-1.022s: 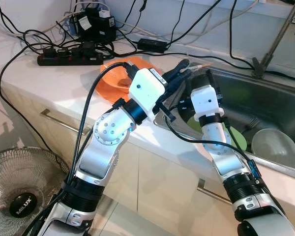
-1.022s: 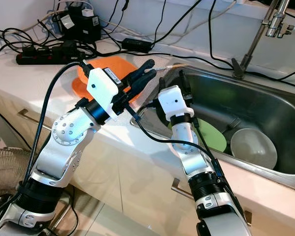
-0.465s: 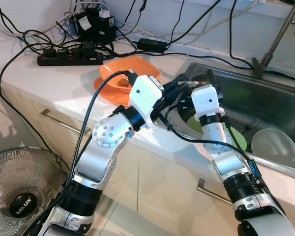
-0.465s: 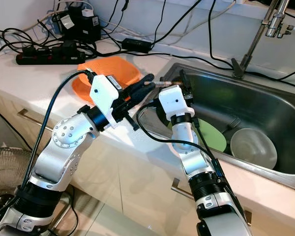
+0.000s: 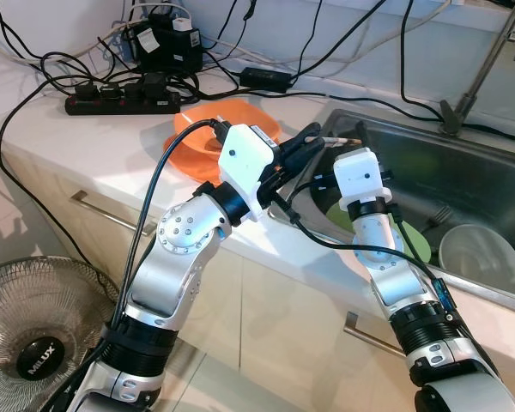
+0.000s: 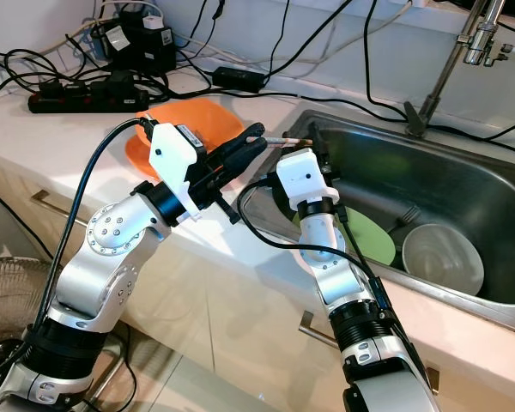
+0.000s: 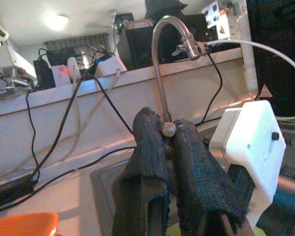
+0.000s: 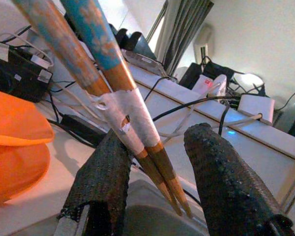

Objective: Kitchen organization

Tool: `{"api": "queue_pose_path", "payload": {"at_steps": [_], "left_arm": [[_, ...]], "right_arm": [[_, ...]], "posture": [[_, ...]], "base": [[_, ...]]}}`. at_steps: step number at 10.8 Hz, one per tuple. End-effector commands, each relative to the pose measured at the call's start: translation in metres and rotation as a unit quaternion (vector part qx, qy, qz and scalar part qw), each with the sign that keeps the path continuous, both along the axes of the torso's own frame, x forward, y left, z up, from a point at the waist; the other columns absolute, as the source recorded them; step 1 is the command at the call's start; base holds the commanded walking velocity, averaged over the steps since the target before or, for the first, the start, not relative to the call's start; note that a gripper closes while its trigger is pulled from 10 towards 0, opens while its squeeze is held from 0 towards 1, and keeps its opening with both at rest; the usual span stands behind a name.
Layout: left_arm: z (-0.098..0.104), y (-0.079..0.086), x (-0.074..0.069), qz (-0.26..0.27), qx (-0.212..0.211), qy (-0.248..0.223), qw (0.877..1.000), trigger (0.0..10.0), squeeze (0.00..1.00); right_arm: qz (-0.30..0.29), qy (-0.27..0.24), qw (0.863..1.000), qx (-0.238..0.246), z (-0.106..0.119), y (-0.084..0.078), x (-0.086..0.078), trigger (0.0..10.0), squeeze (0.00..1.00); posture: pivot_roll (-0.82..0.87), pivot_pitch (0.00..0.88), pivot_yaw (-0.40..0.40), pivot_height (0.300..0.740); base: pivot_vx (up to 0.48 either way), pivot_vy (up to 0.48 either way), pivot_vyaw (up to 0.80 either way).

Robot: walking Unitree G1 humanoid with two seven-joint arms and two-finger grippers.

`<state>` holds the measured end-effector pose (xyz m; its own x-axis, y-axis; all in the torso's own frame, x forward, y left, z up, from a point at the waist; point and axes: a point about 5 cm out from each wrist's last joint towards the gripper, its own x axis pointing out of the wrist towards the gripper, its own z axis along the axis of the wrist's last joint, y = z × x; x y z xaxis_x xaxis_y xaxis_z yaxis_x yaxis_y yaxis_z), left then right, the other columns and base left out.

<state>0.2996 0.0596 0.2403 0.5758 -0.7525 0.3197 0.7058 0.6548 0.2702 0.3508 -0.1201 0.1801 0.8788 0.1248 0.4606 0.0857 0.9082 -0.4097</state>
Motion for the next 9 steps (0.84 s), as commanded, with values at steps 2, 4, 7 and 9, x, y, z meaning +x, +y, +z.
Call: {"api": "queue_pose_path", "payload": {"at_steps": [2, 4, 7, 9], "left_arm": [[0.0057, 0.0018, -0.0013, -0.006, -0.016, 0.006, 1.0, 10.0, 0.0], [0.0077, 0.003, -0.0011, -0.011, -0.031, 0.016, 0.999, 10.0, 0.0], [0.0089, 0.0034, -0.001, -0.014, -0.035, 0.023, 0.999, 10.0, 0.0], [0.0079, 0.0037, -0.0001, -0.018, -0.039, 0.037, 0.998, 10.0, 1.0]], "right_arm": [[0.003, -0.018, 1.0, 0.002, 0.0089, 0.0, 0.0009, 0.0, 0.0], [0.003, -0.018, 1.0, 0.004, 0.0087, 0.0006, 0.0008, 0.0, 0.0], [0.002, -0.018, 1.0, 0.003, 0.0088, -0.0001, 0.0009, 0.0, 0.0], [0.001, -0.019, 1.0, 0.003, 0.0089, -0.0003, 0.001, 0.0, 0.0]], "posture": [[0.23, 0.001, -0.023, 0.74], [0.23, 0.0, -0.021, 0.74], [0.23, 0.0, -0.021, 0.74], [0.23, 0.0, -0.021, 0.74]], "base": [[0.0, 0.0, 0.0], [0.0, 0.0, 0.0], [0.0, 0.0, 0.0], [0.0, 0.0, 0.0]]}}
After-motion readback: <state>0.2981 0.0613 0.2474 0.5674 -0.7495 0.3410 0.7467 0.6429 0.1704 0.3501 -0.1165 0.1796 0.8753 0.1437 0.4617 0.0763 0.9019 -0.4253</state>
